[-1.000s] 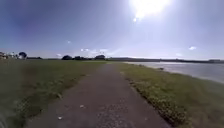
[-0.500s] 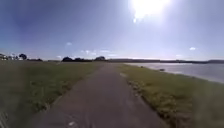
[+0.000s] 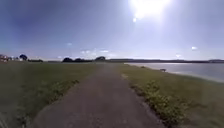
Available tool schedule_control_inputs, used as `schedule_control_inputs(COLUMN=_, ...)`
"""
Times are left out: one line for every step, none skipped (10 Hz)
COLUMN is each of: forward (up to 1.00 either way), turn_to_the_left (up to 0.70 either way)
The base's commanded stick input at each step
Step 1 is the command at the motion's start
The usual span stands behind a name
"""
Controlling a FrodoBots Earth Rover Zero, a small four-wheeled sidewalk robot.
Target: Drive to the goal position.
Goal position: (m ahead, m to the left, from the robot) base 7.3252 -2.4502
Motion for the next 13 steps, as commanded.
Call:
schedule_control_inputs(forward=0.7, turn_to_the_left=0.0)
schedule_control_inputs(forward=0.7, turn_to_the_left=0.0)
schedule_control_inputs(forward=0.7, turn_to_the_left=0.0)
schedule_control_inputs(forward=0.7, turn_to_the_left=0.0)
schedule_control_inputs(forward=0.7, turn_to_the_left=0.0)
schedule_control_inputs(forward=0.7, turn_to_the_left=0.0)
schedule_control_inputs(forward=0.7, turn_to_the_left=0.0)
schedule_control_inputs(forward=0.7, turn_to_the_left=0.0)
schedule_control_inputs(forward=0.7, turn_to_the_left=0.0)
schedule_control_inputs(forward=0.7, turn_to_the_left=0.0)
schedule_control_inputs(forward=0.7, turn_to_the_left=0.0)
schedule_control_inputs(forward=0.7, turn_to_the_left=0.0)
schedule_control_inputs(forward=0.7, turn_to_the_left=0.0)
